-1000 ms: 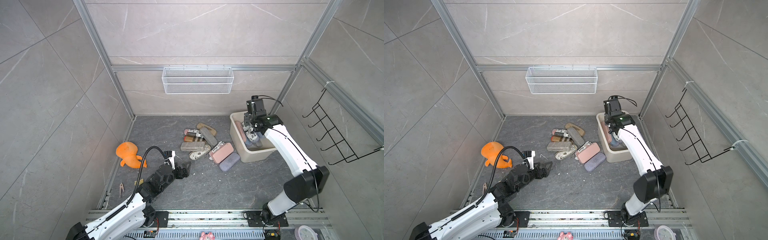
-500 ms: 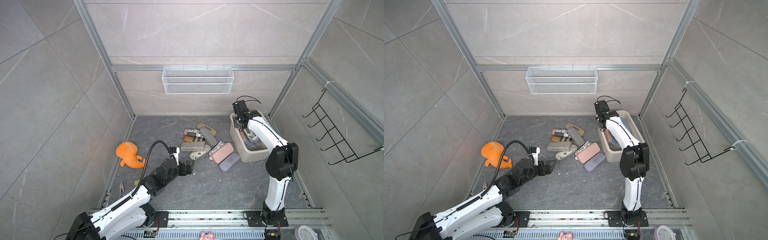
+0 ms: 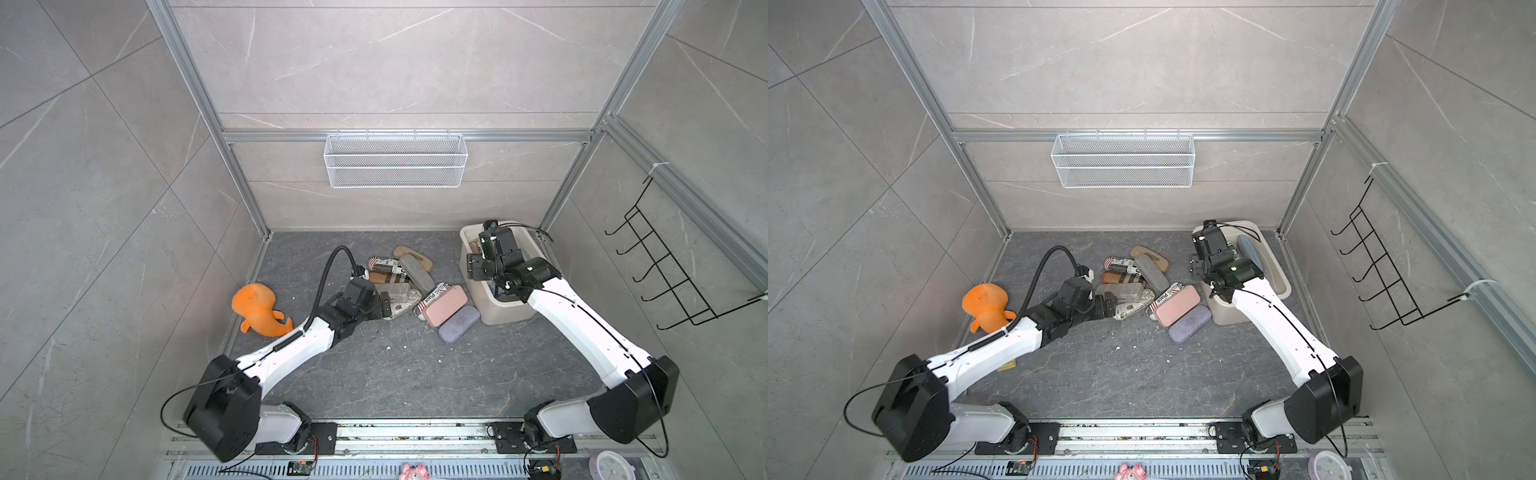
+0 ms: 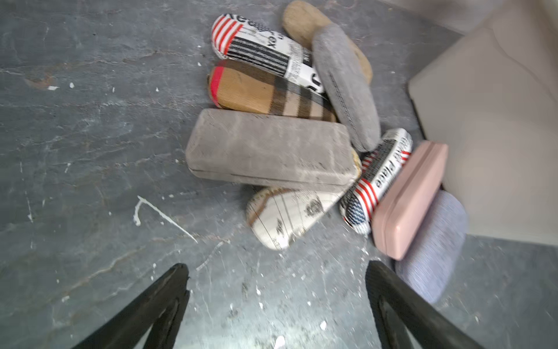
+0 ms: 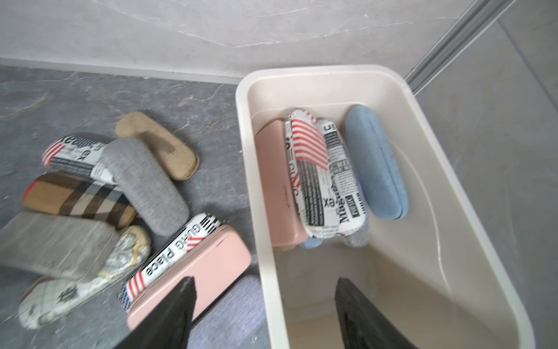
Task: Put the glasses cases into the storage boxes
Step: Place the glasses case in the storage box, then move the glasses case to the center of the board.
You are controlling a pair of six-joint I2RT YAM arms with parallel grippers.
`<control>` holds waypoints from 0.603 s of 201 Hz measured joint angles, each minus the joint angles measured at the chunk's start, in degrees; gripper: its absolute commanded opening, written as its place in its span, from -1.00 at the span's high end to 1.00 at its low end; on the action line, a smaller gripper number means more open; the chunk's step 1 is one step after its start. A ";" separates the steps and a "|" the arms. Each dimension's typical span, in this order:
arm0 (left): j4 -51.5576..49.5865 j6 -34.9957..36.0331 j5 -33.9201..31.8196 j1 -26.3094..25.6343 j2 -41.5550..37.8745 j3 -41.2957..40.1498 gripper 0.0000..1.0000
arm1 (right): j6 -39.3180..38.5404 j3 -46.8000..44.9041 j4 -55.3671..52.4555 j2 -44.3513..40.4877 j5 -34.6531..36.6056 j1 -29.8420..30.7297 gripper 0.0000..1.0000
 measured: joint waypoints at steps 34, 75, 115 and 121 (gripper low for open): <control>-2.03 5.18 3.87 5.05 12.70 9.33 -0.88 | 2.47 -3.10 0.76 -2.54 -4.28 -0.15 -0.67; -4.74 10.75 6.23 5.70 21.35 17.77 -0.75 | 3.89 -4.31 0.94 -4.70 -7.30 -0.15 -0.69; -4.42 12.22 6.67 0.22 17.92 12.74 -0.85 | 4.61 -5.03 1.01 -7.02 -8.90 -0.15 -0.71; -4.57 12.39 6.71 -1.66 17.25 11.61 -0.85 | 4.74 -5.18 0.96 -7.21 -8.96 -0.13 -0.71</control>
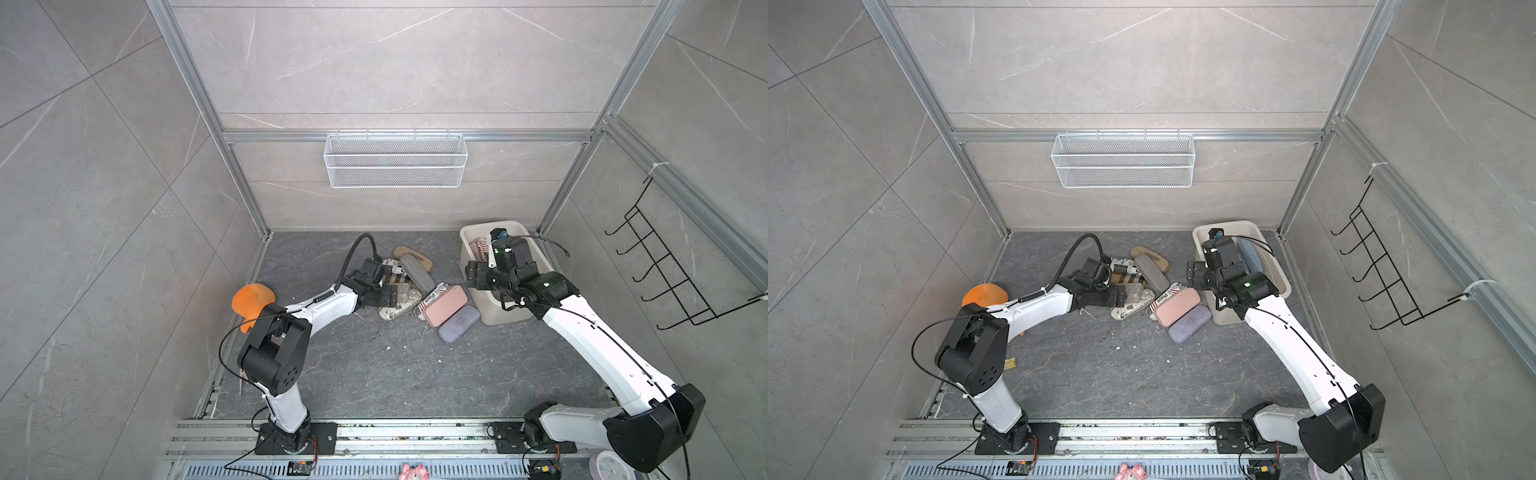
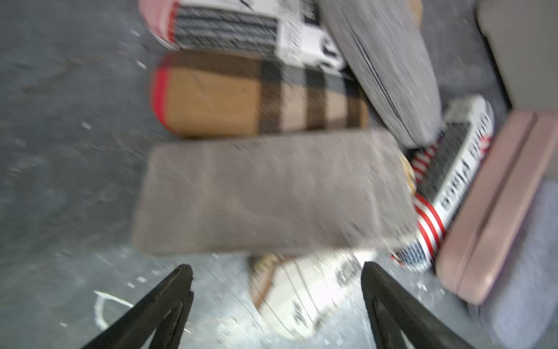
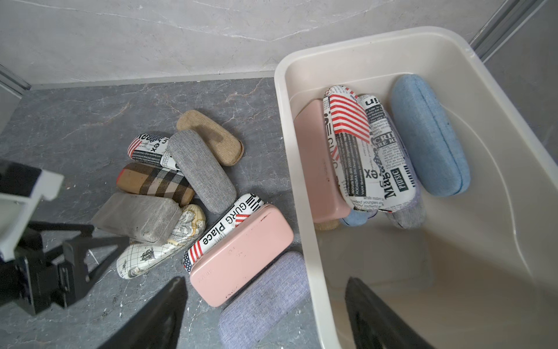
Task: Put the glasses cases into the storage boxes
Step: Move the glasses case to the center of the board.
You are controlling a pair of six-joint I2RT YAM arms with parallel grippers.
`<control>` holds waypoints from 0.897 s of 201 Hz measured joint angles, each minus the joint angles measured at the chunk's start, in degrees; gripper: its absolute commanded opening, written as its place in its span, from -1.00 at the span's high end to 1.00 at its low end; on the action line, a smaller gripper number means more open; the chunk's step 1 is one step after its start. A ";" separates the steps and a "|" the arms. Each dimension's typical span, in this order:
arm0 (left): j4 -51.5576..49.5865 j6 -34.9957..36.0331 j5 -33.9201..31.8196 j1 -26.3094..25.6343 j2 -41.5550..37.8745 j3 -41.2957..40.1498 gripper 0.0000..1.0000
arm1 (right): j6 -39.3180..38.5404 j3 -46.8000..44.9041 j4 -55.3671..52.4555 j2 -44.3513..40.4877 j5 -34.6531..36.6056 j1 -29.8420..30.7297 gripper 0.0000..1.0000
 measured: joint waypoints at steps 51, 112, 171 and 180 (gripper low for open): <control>-0.39 1.49 -1.33 -5.79 2.80 -0.42 -0.86 | 0.20 -0.13 0.11 0.79 -0.59 0.87 -0.74; -1.20 4.52 -5.53 -4.83 3.56 0.90 -0.92 | 0.20 -0.44 0.22 0.94 -0.31 1.33 -0.81; -0.96 6.64 -7.32 -4.35 10.10 5.49 -0.91 | 0.22 -0.46 0.20 0.94 0.37 1.33 -0.87; -0.57 6.64 -7.43 -4.13 10.51 5.55 -0.92 | 0.24 -0.46 0.20 0.92 0.55 1.33 -0.88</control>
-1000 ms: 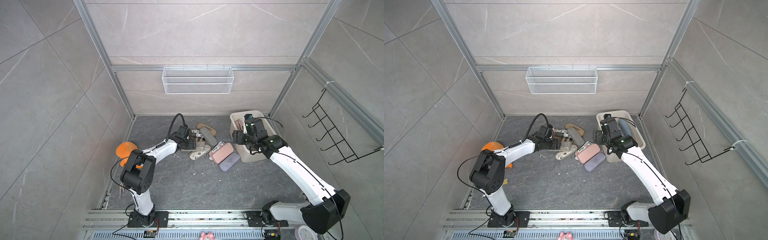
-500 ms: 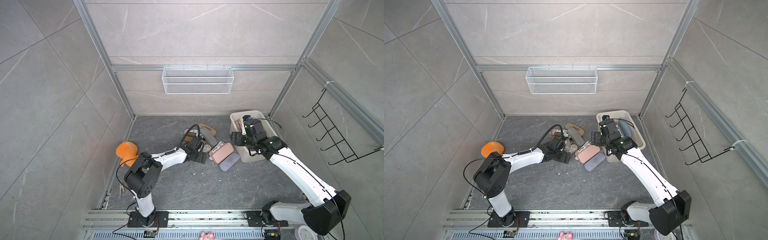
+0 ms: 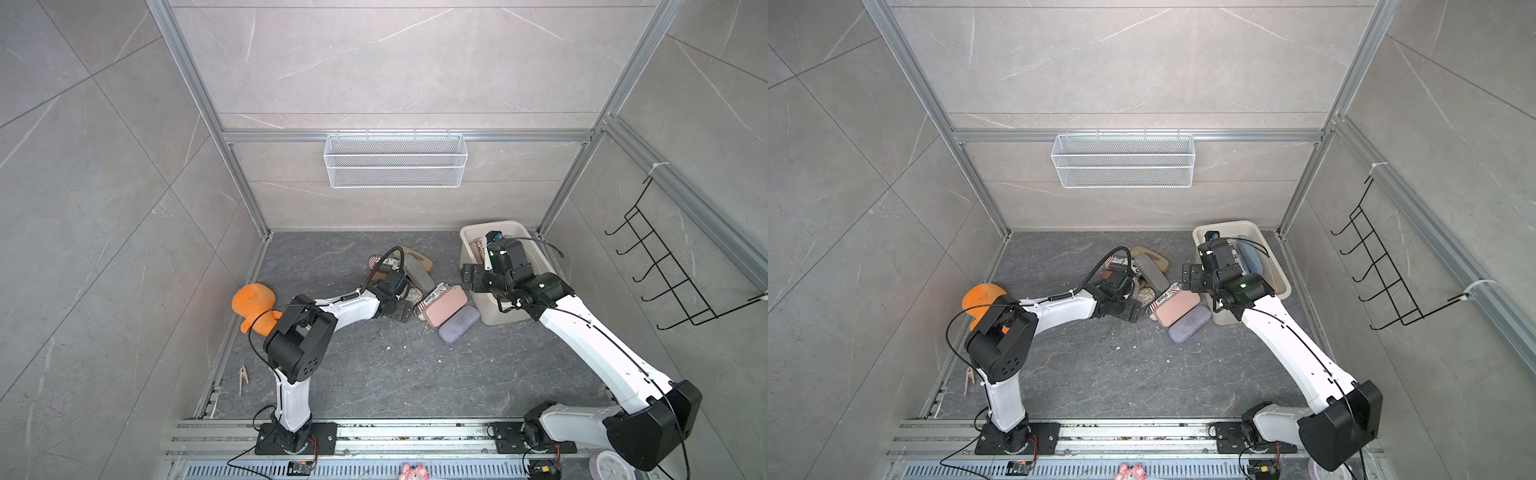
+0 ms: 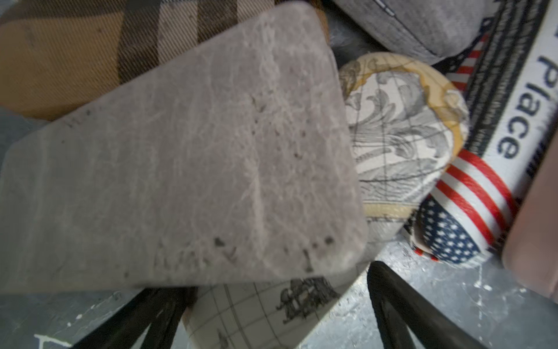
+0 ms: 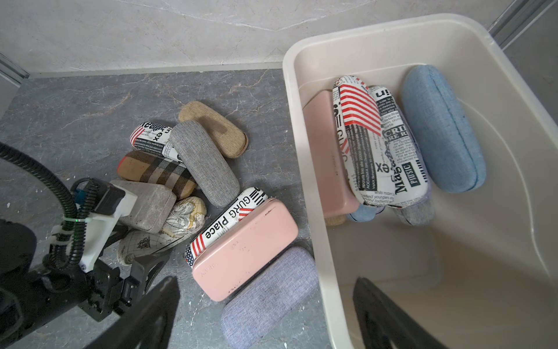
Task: Put the glasses cases into the storage boxes
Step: Move the glasses case to the center of the board.
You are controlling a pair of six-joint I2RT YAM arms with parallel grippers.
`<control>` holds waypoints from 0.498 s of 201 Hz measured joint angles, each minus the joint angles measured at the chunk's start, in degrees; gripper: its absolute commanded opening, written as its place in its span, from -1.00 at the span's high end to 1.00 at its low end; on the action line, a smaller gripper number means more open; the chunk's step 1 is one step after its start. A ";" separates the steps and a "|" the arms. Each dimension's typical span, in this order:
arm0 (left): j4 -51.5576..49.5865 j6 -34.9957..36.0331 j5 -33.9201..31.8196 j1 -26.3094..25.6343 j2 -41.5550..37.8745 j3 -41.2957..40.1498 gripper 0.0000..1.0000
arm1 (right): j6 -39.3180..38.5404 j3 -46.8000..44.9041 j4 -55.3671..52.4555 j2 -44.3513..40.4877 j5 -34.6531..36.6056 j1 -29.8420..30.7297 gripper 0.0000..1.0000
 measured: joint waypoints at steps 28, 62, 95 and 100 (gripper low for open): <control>0.59 0.15 0.24 0.15 0.81 -0.20 -0.92 | 0.00 0.00 0.00 -0.17 0.24 0.00 -0.88; 0.68 1.11 0.26 0.04 2.62 0.39 -0.55 | 0.00 0.00 0.00 -0.37 0.17 0.00 -0.84; 2.27 1.03 -0.04 -1.42 1.62 -1.64 -0.23 | 0.07 -0.28 0.00 -0.79 0.00 0.00 -0.80; 2.58 0.92 -0.17 -1.95 0.83 -2.62 -0.23 | 0.17 -0.31 0.02 -0.87 -0.04 0.00 -0.80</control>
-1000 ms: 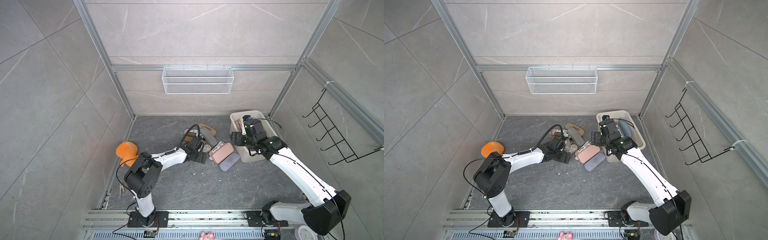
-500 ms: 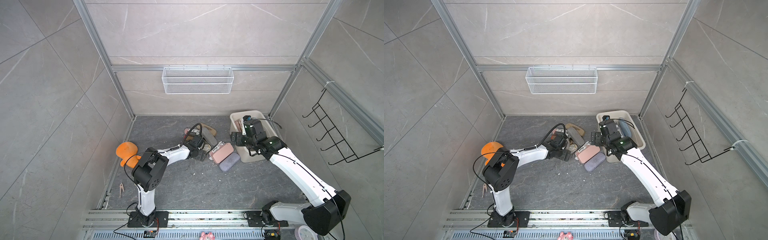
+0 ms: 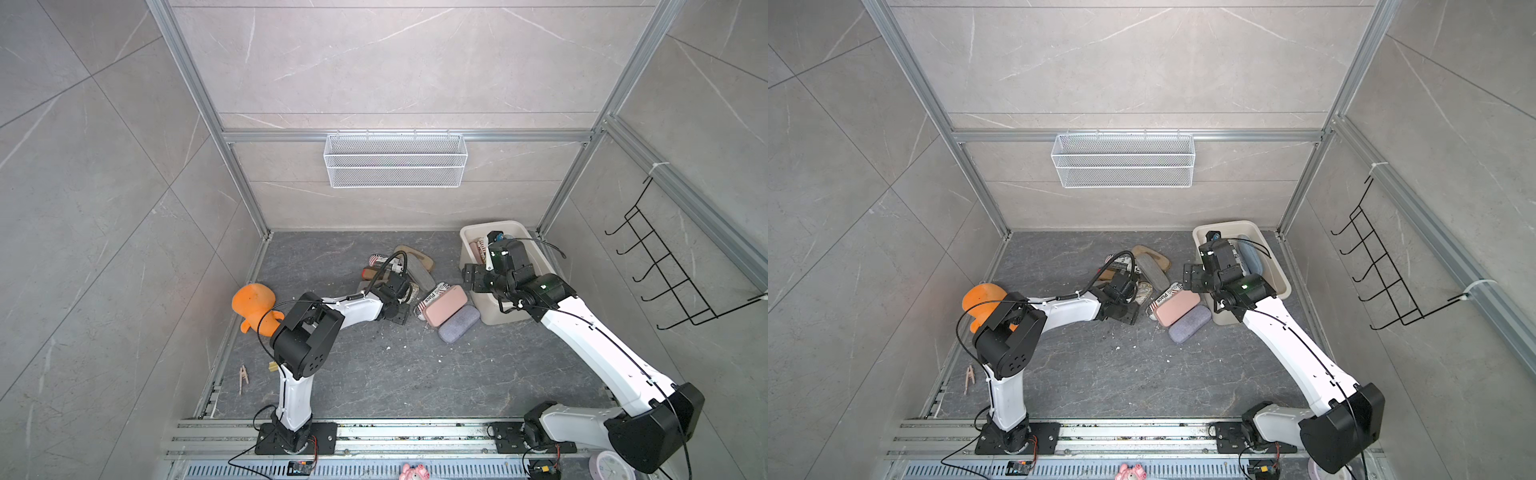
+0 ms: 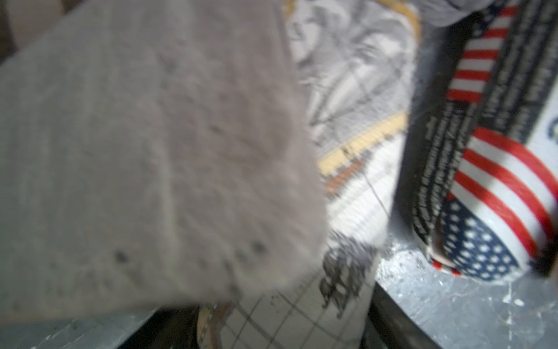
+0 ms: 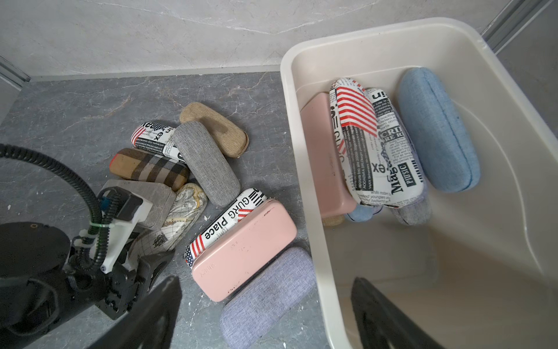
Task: Put the glasses cases into the storage boxes
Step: Move the glasses case to the center of the board.
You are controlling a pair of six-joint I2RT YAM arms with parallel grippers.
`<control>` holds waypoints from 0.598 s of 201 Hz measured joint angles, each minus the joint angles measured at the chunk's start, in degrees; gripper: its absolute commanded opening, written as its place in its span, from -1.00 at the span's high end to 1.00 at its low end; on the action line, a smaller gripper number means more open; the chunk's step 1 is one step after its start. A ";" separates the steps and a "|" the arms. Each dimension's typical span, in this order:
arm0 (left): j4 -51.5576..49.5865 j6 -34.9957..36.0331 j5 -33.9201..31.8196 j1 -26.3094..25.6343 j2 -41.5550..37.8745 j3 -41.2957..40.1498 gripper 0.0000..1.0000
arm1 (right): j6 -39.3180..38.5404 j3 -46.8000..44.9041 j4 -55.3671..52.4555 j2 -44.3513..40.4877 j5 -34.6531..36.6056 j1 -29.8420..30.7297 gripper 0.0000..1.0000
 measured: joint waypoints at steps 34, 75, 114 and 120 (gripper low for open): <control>-0.26 -1.84 -2.71 -6.67 -8.94 -9.90 -0.23 | 0.02 -0.07 0.02 -0.44 -0.59 0.02 -0.79; -1.22 -9.22 -5.77 -15.41 -25.44 -20.87 -0.25 | 0.26 -0.07 0.28 -0.55 -2.40 0.85 -0.77; -3.34 -16.02 -8.02 -15.04 -30.12 -26.69 -0.34 | 0.28 -0.04 0.94 0.35 -3.02 3.21 -0.76; -4.31 -16.68 -8.46 -15.06 -29.51 -26.67 -0.36 | 0.28 -0.04 0.96 0.59 -3.04 3.41 -0.76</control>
